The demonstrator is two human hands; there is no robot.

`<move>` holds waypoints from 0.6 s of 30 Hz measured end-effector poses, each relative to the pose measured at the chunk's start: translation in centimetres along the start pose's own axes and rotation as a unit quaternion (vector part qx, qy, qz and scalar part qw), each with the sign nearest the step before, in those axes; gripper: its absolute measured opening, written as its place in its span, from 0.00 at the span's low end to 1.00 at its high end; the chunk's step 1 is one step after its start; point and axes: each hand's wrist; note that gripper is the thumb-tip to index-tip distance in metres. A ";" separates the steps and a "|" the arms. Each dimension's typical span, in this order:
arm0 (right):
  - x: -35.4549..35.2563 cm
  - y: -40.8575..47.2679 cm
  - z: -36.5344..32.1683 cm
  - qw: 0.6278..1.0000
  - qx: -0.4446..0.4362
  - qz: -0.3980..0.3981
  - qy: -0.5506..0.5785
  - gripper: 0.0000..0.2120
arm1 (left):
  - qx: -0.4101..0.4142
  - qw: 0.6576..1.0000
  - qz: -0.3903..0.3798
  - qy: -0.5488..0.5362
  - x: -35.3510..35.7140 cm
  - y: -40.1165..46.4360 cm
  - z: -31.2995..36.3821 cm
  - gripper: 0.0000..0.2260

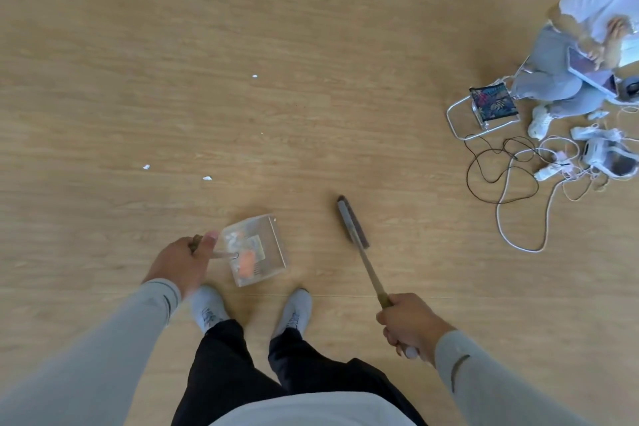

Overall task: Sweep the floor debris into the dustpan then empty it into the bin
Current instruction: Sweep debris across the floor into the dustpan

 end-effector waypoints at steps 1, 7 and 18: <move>0.3 -0.8 0.3 0.999 0.005 -0.026 0.018 0.09 | 0.002 1.000 0.002 -0.001 -0.1 0.1 -0.2 0.27; -6.3 -2.3 2.0 0.972 0.083 -0.103 0.194 0.15 | -0.002 1.000 -0.003 -0.016 0.0 0.5 0.4 0.25; -5.9 -4.8 -0.9 0.995 -0.062 0.001 0.077 0.14 | -0.054 0.992 0.008 -0.111 -7.2 -1.3 -4.3 0.27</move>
Point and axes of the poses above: each hand's wrist, its own y-axis towards the middle knuckle, its own x-axis out of the palm, z = x × y, and after that the axes turned 10 degrees about z, right-handed
